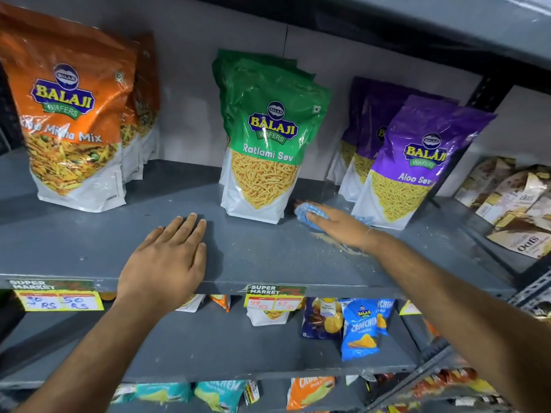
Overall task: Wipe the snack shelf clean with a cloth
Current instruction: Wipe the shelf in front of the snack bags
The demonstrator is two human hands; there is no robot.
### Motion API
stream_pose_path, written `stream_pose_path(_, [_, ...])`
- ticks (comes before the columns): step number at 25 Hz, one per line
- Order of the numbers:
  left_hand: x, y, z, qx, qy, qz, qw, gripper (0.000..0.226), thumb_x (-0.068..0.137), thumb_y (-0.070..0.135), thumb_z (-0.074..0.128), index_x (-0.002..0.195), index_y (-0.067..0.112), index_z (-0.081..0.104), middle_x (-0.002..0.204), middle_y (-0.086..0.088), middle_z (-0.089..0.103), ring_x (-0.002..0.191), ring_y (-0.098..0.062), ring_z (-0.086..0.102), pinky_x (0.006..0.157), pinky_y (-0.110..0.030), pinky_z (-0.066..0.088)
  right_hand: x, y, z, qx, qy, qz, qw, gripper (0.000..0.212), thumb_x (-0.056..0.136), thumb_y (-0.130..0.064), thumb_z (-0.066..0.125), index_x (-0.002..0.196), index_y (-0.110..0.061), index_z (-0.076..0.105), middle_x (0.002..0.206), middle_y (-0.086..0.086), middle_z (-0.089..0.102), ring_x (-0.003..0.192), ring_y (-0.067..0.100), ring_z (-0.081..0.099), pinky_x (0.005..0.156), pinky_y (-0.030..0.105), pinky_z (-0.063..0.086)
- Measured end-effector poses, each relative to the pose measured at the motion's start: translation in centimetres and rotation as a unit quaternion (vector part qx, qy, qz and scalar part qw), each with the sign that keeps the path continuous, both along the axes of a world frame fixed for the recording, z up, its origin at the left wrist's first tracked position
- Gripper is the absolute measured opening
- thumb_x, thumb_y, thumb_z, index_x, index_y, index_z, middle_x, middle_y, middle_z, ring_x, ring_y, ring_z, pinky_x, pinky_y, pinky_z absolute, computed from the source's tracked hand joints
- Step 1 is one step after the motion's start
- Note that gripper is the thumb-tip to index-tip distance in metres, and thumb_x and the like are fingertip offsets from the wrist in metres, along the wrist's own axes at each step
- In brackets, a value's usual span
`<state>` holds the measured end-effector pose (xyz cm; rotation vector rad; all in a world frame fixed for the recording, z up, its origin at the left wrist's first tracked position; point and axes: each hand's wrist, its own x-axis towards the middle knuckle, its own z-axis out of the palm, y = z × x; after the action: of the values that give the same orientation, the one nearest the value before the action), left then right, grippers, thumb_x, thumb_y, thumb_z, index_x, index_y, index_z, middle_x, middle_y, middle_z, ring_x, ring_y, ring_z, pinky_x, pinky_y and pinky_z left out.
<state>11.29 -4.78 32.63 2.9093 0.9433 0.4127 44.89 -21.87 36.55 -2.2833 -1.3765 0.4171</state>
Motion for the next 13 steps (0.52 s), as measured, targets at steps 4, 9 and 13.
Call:
stream_pose_path(4, [0.0,0.0,0.1,-0.003,0.001,-0.002,1.000,0.078,0.094,0.049,0.002,0.161,0.020,0.031,0.170,0.001,0.026,0.158,-0.019,0.027,0.128,-0.041,0.023,-0.7,1.8,1.0,-0.007,0.015,-0.058,0.998,0.049,0.103,-0.051,0.041,0.146,-0.028,0.048,0.147,0.004,0.053,0.134,0.026,0.051,0.111,0.034,0.037])
stream_pose_path(9, [0.1,-0.1,-0.1,-0.010,0.004,0.006,1.000,0.075,0.096,0.047,0.006,0.161,0.020,0.030,0.170,0.001,0.026,0.158,-0.020,0.026,0.129,-0.041,0.021,-5.8,-2.7,-0.6,0.005,0.018,0.002,1.000,0.048,0.104,-0.051,0.038,0.152,-0.044,0.034,0.160,-0.020,0.032,0.148,0.000,0.024,0.123,0.028,0.014])
stream_pose_path(13, [0.1,0.0,0.1,-0.022,-0.003,-0.002,1.000,0.074,0.096,0.046,0.007,0.161,0.019,0.030,0.171,-0.001,0.025,0.158,-0.021,0.024,0.129,-0.042,0.019,-8.3,-2.7,-0.5,0.054,0.054,-0.035,0.996,0.047,0.106,-0.041,0.040,0.152,-0.032,0.040,0.155,-0.010,0.045,0.144,0.008,0.038,0.118,0.025,0.024])
